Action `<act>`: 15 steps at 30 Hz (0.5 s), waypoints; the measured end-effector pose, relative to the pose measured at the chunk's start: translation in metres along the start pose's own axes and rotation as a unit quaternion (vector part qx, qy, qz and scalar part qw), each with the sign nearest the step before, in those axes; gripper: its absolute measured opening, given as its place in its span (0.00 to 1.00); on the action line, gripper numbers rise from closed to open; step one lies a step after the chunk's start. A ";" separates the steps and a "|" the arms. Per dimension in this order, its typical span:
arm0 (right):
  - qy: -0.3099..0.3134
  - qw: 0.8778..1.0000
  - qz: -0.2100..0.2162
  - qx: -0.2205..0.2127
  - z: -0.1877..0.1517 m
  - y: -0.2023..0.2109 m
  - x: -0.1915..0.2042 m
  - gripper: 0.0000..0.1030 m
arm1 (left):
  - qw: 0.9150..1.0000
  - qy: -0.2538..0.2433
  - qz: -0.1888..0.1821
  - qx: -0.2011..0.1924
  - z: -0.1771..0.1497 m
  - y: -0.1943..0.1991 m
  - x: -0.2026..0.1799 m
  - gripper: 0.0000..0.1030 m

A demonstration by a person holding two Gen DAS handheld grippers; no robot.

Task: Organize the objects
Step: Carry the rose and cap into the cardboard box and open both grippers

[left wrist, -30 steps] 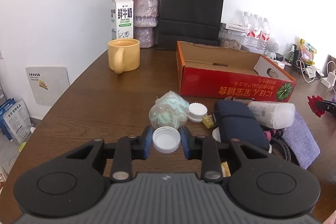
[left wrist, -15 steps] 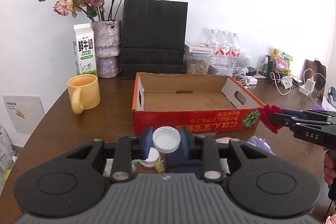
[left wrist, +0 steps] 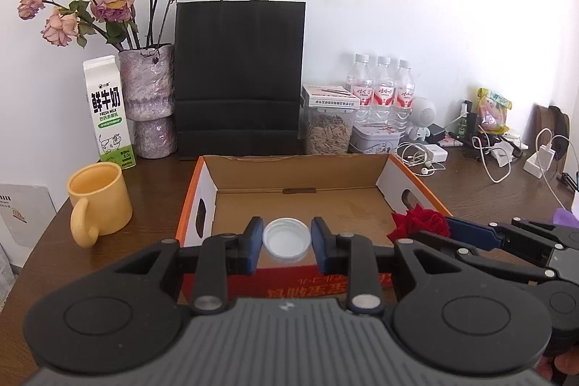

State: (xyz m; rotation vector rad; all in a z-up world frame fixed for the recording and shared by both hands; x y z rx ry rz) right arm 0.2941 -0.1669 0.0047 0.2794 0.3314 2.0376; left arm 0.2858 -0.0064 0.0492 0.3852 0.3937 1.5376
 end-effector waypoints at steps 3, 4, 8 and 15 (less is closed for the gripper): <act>-0.004 1.000 -0.006 0.006 0.005 -0.020 -0.006 0.28 | 1.000 -0.002 0.012 0.013 0.009 -0.024 -0.002 0.29; -0.005 1.000 -0.008 0.007 0.007 -0.026 -0.009 0.28 | 1.000 -0.002 0.017 0.019 0.010 -0.033 -0.002 0.29; -0.007 1.000 -0.017 0.021 0.012 -0.056 -0.020 0.28 | 0.998 -0.005 0.035 0.042 0.014 -0.067 -0.002 0.29; -0.014 0.998 -0.023 0.054 0.009 -0.101 -0.037 0.30 | 0.995 0.002 0.054 0.084 0.008 -0.120 0.000 0.30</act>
Point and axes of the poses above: each gripper's, at about its wrist camera, not at the fingertips, and y roughly against the way its jaws point, x to its left, z to its top, the point moved 5 cm from there along -y, roughly the way its jaws point, and after that the axes turned 4 degrees about z, right-handed, at the moved point
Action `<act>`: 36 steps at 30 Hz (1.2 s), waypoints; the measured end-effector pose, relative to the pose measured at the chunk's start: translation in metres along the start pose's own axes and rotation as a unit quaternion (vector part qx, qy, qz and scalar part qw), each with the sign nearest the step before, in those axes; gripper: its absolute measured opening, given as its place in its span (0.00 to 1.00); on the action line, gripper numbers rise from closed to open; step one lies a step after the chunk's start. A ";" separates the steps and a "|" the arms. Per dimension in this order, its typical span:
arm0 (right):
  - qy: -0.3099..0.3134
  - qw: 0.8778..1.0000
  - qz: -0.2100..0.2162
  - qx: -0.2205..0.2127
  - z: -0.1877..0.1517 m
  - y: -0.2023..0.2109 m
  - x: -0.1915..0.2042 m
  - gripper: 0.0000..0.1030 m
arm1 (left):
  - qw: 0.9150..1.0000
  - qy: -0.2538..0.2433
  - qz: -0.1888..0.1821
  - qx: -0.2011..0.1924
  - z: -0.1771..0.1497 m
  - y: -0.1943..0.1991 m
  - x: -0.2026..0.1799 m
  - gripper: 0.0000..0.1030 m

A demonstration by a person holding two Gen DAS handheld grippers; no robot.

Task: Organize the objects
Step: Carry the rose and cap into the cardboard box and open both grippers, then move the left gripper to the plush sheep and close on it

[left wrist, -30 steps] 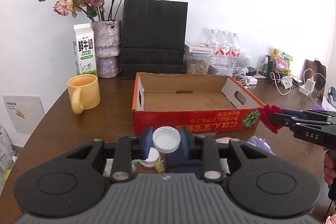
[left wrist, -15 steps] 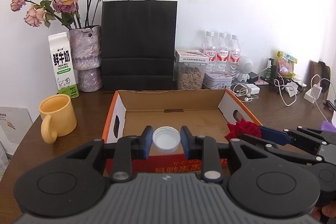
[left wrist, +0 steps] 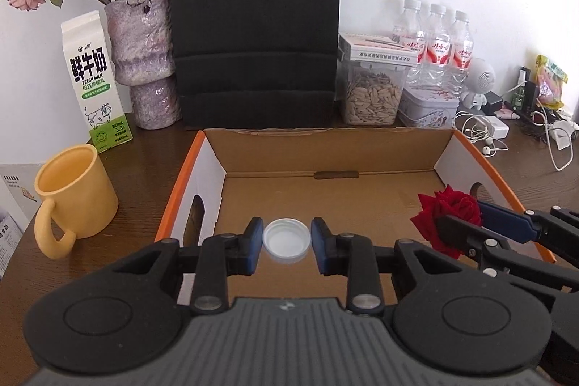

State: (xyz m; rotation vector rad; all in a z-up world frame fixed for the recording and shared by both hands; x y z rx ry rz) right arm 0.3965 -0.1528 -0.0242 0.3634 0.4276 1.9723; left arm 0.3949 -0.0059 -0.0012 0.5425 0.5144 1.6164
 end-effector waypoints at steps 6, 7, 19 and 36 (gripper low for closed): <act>-0.005 1.000 -0.008 0.011 -0.010 -0.009 -0.005 0.80 | 1.000 0.013 0.000 -0.012 -0.005 -0.007 0.005 0.99; -0.005 1.000 -0.009 0.008 -0.010 -0.008 -0.006 0.88 | 1.000 0.011 0.001 -0.024 -0.004 -0.004 0.004 1.00; -0.007 1.000 -0.010 -0.018 -0.004 0.018 -0.002 1.00 | 0.999 0.013 0.004 -0.039 -0.005 0.016 0.009 1.00; 0.021 0.998 -0.008 -0.063 -0.029 0.119 0.025 1.00 | 0.996 0.029 -0.016 -0.088 -0.034 0.114 0.036 1.00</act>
Point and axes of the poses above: each gripper's, at about its wrist camera, not at the fingertips, and y roughly against the way its jaws point, x to its left, z to its top, the point moved 5 cm from there along -y, roughly the way its jaws point, and after that the axes turned 4 degrees about z, right-handed, at the moved point
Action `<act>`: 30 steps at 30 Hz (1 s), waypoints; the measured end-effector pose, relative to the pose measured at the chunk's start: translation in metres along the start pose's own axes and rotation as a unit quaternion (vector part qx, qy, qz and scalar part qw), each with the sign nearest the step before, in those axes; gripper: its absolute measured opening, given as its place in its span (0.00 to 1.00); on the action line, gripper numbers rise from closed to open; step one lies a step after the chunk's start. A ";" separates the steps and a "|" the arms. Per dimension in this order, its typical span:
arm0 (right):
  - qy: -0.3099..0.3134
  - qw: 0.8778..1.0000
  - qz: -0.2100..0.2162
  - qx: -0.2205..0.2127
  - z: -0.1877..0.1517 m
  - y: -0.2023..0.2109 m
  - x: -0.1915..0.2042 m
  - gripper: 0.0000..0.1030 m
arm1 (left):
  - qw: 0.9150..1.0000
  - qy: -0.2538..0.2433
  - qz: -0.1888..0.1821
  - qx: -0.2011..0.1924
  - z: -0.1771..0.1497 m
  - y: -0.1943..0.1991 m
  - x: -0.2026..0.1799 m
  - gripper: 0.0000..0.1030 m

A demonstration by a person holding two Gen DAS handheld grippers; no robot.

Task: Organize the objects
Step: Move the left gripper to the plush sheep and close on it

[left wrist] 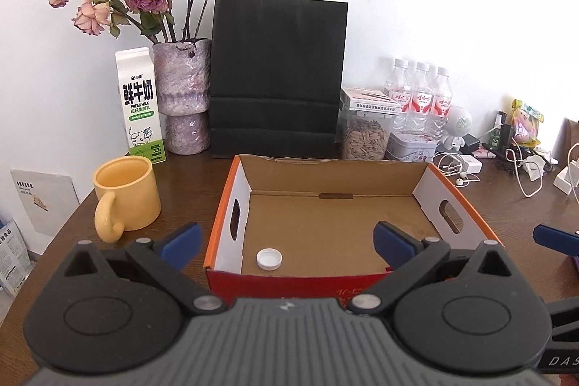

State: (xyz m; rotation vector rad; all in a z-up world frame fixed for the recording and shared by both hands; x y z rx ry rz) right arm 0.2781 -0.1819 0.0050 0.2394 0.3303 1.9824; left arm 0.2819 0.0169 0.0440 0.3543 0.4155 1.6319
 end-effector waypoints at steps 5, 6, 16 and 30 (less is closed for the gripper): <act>0.006 1.000 0.002 -0.003 -0.013 0.031 0.008 1.00 | 1.000 -0.005 -0.009 -0.009 -0.016 0.034 0.004 1.00; 0.008 1.000 0.003 -0.002 -0.016 0.037 0.009 1.00 | 1.000 -0.008 -0.008 -0.012 -0.020 0.040 0.005 1.00; 0.011 1.000 0.007 0.014 -0.051 0.086 0.023 1.00 | 1.000 -0.007 -0.024 -0.001 -0.063 0.089 0.019 1.00; 0.004 0.997 0.010 0.077 -0.113 0.116 0.030 1.00 | 1.000 -0.019 -0.014 0.016 -0.122 0.130 0.032 1.00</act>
Point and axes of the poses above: each gripper's, at about its wrist camera, not at the fingertips, and y roughly against the way its jaws point, x to its left, z to its top, the point moved 5 cm from there along -y, roughly the way its jaws point, and after that the axes turned 4 degrees about z, right-handed, at the moved point
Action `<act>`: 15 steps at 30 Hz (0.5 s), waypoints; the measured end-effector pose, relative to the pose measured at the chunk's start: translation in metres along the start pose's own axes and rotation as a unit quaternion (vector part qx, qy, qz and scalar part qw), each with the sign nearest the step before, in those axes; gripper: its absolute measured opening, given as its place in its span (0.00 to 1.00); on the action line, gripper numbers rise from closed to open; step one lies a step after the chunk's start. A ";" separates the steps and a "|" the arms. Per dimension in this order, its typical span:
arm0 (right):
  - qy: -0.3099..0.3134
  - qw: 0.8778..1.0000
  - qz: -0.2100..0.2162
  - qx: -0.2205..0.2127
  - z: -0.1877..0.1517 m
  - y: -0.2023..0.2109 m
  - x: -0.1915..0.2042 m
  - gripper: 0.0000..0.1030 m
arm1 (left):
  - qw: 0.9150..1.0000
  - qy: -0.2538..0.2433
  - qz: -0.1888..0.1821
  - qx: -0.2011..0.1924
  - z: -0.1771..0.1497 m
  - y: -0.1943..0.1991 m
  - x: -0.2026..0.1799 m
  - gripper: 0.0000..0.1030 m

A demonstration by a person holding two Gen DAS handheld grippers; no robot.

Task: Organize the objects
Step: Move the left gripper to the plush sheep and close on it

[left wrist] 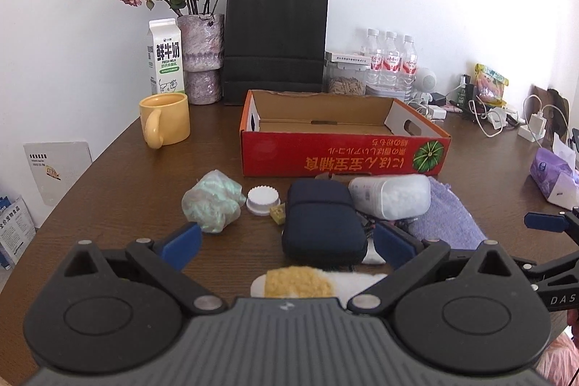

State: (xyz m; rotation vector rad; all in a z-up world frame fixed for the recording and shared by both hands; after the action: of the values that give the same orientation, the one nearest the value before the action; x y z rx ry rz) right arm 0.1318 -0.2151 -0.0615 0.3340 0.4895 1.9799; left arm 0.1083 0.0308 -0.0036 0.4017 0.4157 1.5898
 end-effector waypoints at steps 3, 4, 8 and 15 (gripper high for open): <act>-0.001 1.000 -0.004 0.013 -0.010 0.003 -0.001 1.00 | 1.000 -0.008 0.002 0.011 -0.014 0.002 0.002 1.00; -0.001 1.000 -0.006 0.016 -0.014 0.005 -0.002 1.00 | 1.000 -0.010 0.002 0.016 -0.018 0.002 0.004 1.00; -0.005 0.999 -0.012 0.030 -0.027 0.011 -0.007 1.00 | 0.999 -0.017 0.003 0.038 -0.036 0.002 0.006 1.00; -0.014 0.999 -0.016 0.038 -0.034 0.012 -0.009 1.00 | 0.998 -0.021 0.000 0.058 -0.053 -0.004 0.004 1.00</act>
State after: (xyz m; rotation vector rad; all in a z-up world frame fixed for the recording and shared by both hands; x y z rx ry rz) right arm 0.1115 -0.2350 -0.0859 0.3978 0.5501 1.9269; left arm 0.0855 0.0334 -0.0516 0.5231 0.4779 1.5599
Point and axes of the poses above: each gripper's, at about its wrist camera, not at the fingertips, and y roughly against the way its jaws point, x to its left, z to its top, the point moved 5 cm from there along -y, roughly the way its jaws point, and after that the axes turned 4 degrees about z, right-handed, at the moved point
